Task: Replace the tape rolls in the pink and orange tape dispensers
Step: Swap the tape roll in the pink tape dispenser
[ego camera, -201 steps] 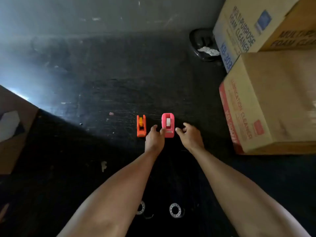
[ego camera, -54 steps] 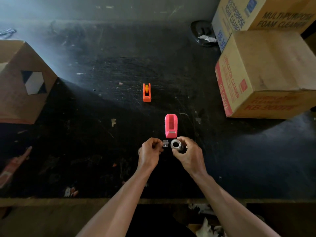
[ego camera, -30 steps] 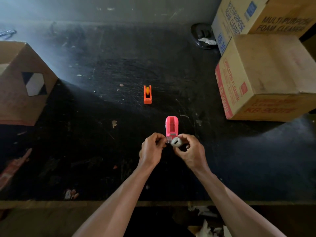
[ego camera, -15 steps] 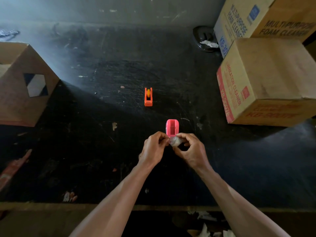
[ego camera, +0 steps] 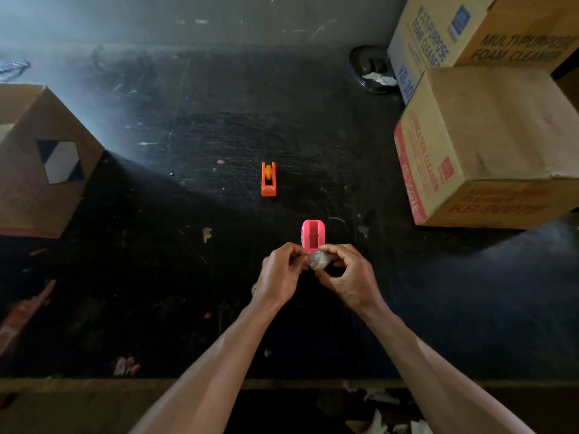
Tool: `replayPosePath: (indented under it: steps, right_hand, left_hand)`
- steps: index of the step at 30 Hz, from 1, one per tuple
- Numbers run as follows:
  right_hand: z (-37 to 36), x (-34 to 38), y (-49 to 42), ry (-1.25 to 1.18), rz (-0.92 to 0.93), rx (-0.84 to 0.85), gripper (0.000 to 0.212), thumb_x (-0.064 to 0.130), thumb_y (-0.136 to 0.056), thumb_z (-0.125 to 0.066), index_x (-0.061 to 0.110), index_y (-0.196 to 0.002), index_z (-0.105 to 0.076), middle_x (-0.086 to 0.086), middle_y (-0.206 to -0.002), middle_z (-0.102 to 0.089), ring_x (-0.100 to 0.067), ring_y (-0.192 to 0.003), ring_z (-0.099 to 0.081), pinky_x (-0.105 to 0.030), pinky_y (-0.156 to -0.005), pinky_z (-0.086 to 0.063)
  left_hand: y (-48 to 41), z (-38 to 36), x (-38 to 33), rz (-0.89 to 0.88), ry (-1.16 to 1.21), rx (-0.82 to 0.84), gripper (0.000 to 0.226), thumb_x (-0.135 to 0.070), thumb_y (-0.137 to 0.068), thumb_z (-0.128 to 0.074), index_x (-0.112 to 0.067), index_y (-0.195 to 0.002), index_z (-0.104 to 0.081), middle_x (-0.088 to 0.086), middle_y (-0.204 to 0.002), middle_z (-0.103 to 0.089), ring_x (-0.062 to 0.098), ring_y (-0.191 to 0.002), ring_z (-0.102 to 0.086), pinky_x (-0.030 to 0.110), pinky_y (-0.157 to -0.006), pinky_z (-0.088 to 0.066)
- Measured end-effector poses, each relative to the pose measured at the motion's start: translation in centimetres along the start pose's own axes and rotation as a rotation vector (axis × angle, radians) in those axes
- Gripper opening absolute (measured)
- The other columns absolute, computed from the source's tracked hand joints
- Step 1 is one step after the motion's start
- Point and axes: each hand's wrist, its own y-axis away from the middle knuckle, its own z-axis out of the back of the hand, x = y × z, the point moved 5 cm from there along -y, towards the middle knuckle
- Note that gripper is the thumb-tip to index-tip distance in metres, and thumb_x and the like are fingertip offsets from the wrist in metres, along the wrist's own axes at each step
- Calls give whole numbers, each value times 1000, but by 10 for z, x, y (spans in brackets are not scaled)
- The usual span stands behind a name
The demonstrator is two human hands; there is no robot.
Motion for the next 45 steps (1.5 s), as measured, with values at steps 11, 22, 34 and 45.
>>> replayPosePath:
  steps: [11,22,34,45]
  right_hand:
    - [1,4,-1,-2,11,61,50,24,-78,-87,20,-125,-69,9,-119,-65,-4,-106,-67,-25,-95,-58]
    - [1,14,-12,64,62,123,53,17,-80,-86,16,-129,-68,6,-123,-63,-4,-108,-65,-21,-95,-56]
    - [-2,21,-23,65,40,165,52,19,-80,-87,17,-129,-69,5,-125,-64,-9,-111,-66,-29,-99,-57]
    - [0,3,-23,-106,-115,51,60,19,-80,-87,20,-134,-61,7,-118,-72,-4,-108,-70,-22,-93,-58]
  left_hand:
    - [0,3,0,-40,-57,64,12,-11,-103,-60,-18,-105,-69,-6,-100,-72,8,-93,-73,33,-86,-64]
    - [1,1,6,-31,-115,-13,14,-24,-102,-57,-35,-98,-65,-10,-96,-71,9,-88,-72,46,-76,-64]
    - [-5,1,9,37,-53,-62,31,-21,-103,-55,-43,-90,-73,-16,-82,-71,7,-81,-69,37,-85,-61]
    - [-10,0,-4,-4,-56,-78,10,-16,-102,-64,-21,-102,-72,-10,-90,-71,1,-83,-69,14,-66,-53]
